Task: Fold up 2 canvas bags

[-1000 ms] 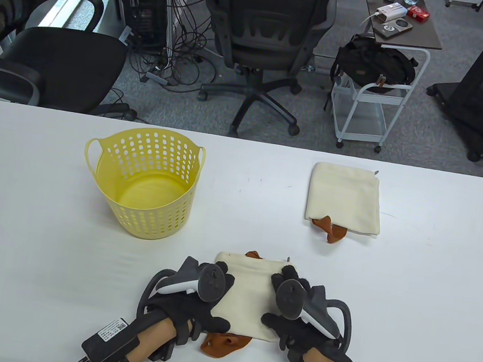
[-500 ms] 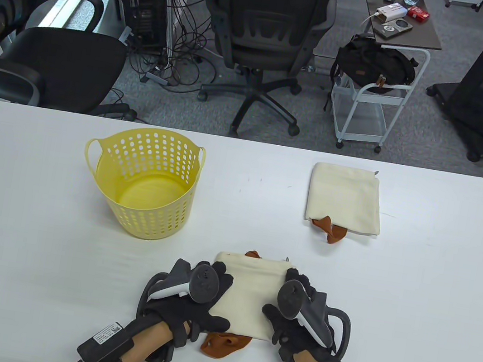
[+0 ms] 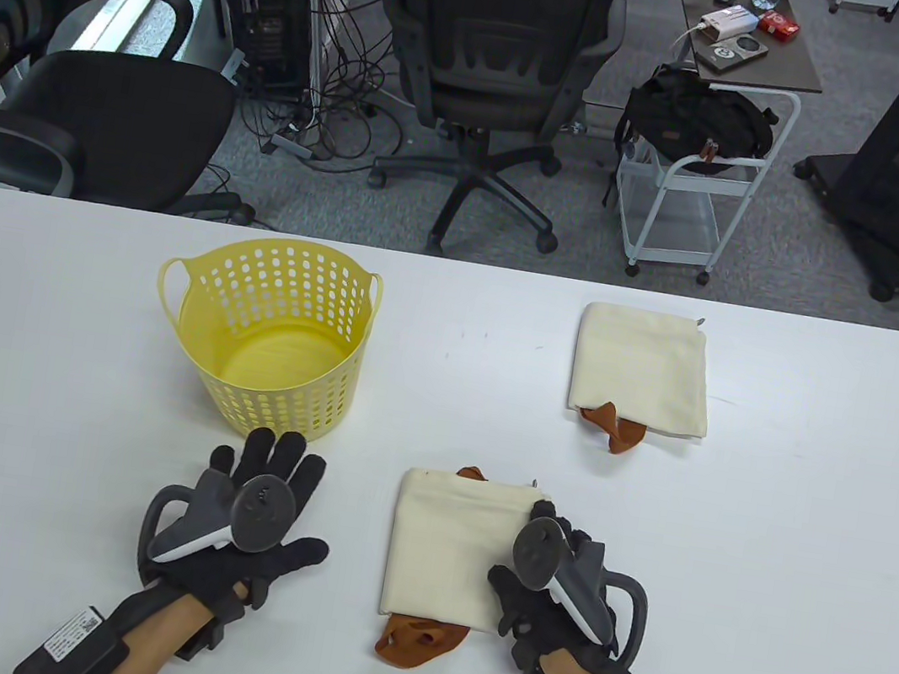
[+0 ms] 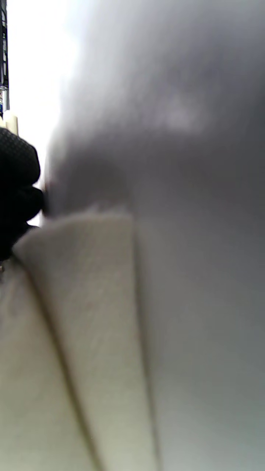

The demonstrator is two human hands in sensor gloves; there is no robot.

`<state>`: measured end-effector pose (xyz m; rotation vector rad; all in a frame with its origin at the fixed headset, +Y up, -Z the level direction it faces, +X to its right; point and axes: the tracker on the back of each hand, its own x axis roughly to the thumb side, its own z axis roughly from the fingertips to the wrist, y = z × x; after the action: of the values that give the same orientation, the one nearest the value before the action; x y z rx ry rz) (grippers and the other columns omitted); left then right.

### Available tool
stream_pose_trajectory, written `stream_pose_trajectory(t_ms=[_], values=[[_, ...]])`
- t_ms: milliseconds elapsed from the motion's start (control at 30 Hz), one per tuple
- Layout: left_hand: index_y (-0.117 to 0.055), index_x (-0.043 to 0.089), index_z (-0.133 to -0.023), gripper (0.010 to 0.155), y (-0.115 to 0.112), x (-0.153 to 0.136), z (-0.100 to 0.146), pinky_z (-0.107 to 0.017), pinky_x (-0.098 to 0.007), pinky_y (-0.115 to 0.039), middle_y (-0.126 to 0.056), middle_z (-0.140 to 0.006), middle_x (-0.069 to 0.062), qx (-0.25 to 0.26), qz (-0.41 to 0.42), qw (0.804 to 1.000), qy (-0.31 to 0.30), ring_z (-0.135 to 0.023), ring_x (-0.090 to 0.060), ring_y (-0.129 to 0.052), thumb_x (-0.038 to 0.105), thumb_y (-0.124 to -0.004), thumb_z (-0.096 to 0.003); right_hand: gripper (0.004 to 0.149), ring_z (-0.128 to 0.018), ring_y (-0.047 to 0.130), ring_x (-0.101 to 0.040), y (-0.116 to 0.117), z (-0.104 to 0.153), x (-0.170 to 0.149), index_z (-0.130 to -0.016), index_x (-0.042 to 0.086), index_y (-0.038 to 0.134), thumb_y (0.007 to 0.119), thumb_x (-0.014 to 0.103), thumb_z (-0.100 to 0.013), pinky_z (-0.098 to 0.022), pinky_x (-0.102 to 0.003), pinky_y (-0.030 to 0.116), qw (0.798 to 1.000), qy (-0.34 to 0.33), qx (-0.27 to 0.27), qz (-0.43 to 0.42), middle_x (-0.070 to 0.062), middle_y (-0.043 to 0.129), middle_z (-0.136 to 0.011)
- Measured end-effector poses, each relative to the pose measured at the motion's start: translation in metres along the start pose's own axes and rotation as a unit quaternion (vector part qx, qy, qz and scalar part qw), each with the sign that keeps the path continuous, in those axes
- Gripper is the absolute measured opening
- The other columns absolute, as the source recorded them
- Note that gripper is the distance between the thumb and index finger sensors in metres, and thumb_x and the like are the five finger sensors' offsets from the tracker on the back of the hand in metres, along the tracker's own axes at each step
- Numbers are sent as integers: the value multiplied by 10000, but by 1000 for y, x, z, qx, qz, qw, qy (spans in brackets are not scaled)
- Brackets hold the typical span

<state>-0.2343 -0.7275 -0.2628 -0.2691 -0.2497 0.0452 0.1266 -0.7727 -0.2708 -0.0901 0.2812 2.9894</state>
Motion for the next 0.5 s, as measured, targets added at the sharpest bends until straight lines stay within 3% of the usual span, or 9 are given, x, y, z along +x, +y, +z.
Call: stream_pose_trajectory(t_ms=[100, 167, 233, 333, 500], values=[[-187, 363, -1050, 918, -9, -21, 9, -739, -643, -27, 32, -1121, 58, 25, 5, 1000, 11, -1064, -327, 84, 664, -694, -346, 925, -982, 603, -441, -1, -1, 1, -1069, 150, 286, 853, 483, -418, -726, -582, 580, 1000, 9, 1, -17, -188, 561, -1061], [-185, 362, -1050, 921, -16, -31, 10, -735, -645, -22, 31, -1120, 56, 14, 11, 1000, 21, -1061, -327, 90, 664, -694, -344, 939, -958, 630, -445, -1, -3, 1, -1066, 137, 281, 867, 469, -412, -716, -586, 599, 1000, 14, 4, -25, -192, 573, -1042], [-177, 361, -1046, 924, -17, -37, 10, -731, -644, -16, 33, -1117, 56, -4, 12, 999, 32, -1058, -326, 97, 665, -691, -341, 948, -942, 649, -423, -2, -4, 2, -1063, 124, 270, 873, 456, -412, -713, -581, 608, 999, 17, 0, -28, -183, 577, -1020], [-187, 361, -1048, 920, -13, -38, 12, -734, -644, -16, 24, -1121, 56, 11, 23, 999, 33, -1063, -323, 89, 661, -694, -341, 940, -915, 709, -385, -4, -3, 4, -1059, 107, 274, 876, 436, -417, -703, -567, 645, 1000, 18, -13, -17, -167, 605, -979], [-190, 358, -1048, 919, -12, -38, 13, -735, -645, -20, -4, -1125, 52, 12, 24, 999, 31, -1066, -325, 81, 661, -693, -342, 892, -752, 895, -234, -8, -2, 7, -1054, 117, 312, 876, 387, -417, -586, -434, 841, 999, 18, -45, -4, -126, 665, -908]])
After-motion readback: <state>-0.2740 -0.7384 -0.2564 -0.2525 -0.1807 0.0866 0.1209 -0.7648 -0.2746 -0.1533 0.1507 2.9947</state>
